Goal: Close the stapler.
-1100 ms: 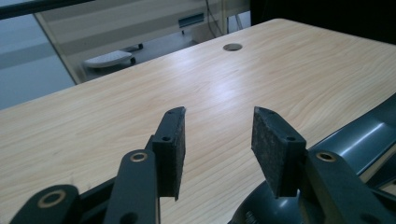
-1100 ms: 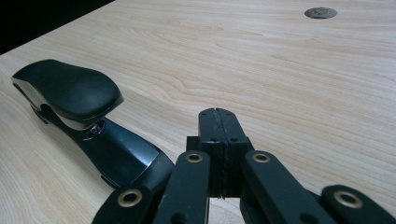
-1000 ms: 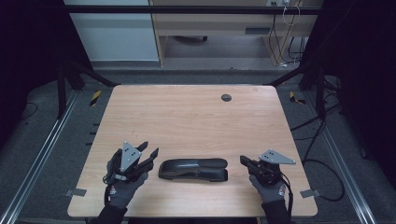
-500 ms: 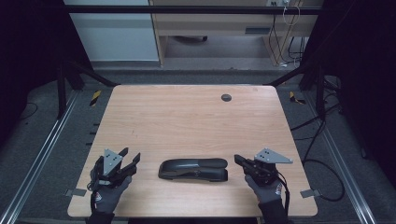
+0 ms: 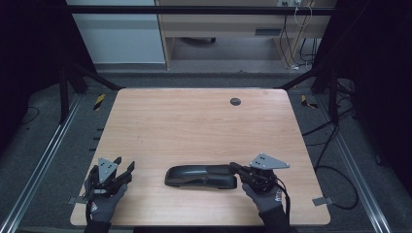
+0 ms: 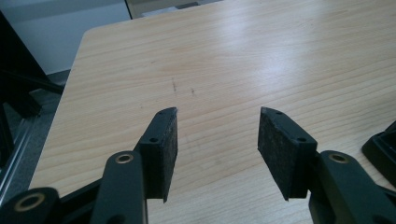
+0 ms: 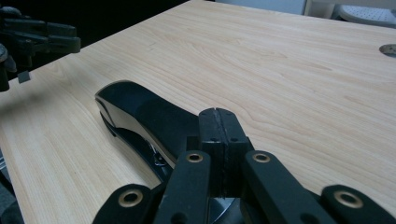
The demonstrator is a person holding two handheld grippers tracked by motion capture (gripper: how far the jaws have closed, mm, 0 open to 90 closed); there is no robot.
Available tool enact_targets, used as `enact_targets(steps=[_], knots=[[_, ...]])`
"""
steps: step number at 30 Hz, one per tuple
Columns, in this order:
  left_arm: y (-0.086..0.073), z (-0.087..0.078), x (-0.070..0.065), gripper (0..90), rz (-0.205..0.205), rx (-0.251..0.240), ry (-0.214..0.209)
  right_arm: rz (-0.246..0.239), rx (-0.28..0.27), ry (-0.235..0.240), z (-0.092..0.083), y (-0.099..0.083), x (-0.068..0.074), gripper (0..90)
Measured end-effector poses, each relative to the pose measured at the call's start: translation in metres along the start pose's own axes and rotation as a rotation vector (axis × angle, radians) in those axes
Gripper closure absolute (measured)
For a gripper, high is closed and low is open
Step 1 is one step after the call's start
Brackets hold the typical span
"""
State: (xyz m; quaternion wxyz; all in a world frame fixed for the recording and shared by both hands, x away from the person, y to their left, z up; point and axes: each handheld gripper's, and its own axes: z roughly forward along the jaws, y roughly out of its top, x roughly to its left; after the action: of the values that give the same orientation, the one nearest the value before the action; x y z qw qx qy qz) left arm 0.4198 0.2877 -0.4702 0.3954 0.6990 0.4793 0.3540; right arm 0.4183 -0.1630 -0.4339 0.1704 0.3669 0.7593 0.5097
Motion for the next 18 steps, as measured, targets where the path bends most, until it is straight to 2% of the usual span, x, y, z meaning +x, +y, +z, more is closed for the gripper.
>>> enact_targets(steps=[6, 14, 18], knots=[[-0.005, 0.001, 0.004, 47.3, -0.01, 0.013, 0.014, -0.018, 0.019, 0.012, 0.004, 0.003, 0.003, 90.0], [-0.009, 0.001, 0.008, 47.4, -0.022, 0.021, 0.025, -0.002, 0.014, 0.023, 0.006, 0.002, 0.003, 90.0], [-0.011, 0.002, 0.008, 47.5, -0.022, 0.027, 0.029, -0.01, 0.032, 0.01, 0.009, -0.003, 0.003, 90.0]])
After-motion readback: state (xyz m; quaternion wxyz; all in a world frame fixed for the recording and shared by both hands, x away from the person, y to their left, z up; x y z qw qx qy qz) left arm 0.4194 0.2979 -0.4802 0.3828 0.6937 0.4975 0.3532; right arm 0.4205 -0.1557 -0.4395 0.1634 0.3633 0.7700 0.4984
